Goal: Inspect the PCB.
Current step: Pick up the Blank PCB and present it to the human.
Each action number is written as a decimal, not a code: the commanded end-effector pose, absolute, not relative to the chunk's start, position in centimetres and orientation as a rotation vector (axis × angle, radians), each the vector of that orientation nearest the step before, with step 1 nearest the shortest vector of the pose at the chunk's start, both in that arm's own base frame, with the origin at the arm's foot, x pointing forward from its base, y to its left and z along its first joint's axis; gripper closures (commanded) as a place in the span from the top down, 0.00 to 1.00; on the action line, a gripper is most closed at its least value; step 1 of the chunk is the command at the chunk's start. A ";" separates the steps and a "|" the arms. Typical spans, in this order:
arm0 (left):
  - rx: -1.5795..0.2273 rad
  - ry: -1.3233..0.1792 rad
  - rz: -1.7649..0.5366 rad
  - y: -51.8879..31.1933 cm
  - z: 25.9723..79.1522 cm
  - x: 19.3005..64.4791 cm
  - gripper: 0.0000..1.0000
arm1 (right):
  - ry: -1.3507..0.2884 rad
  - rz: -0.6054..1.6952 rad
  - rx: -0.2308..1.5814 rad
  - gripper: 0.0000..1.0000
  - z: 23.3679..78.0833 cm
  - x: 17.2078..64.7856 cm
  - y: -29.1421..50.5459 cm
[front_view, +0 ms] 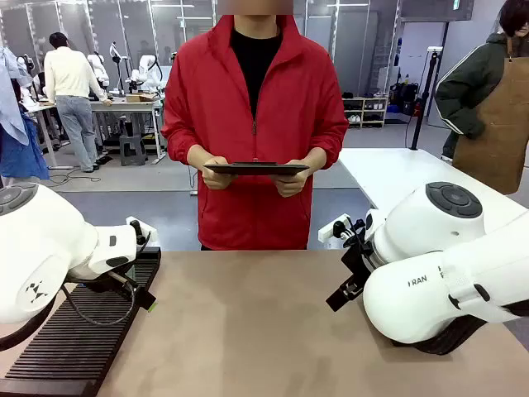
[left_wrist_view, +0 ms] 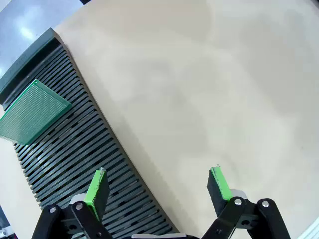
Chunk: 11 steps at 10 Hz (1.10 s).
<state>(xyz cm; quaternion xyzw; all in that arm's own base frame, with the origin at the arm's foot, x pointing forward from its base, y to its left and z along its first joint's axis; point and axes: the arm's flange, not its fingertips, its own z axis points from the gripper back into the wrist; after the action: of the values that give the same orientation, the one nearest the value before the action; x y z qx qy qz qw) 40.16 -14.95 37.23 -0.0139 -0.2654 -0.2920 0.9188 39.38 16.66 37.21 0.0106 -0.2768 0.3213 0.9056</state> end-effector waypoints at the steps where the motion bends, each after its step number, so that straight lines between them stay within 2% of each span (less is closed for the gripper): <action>1: -0.029 -0.546 -0.601 -15.0 37.2 40.1 1.00 | -0.572 0.664 0.022 1.00 37.2 39.4 16.7; 11: -0.029 -0.546 -0.601 -15.0 37.2 40.1 1.00 | -0.572 0.664 0.022 1.00 37.2 39.4 16.7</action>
<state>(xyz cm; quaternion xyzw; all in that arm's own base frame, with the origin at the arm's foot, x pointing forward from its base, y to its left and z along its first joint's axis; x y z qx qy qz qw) 40.14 -15.01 37.23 -0.0138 -0.2654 -0.2927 0.9185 39.38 16.66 37.21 0.0101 -0.2768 0.3220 0.9053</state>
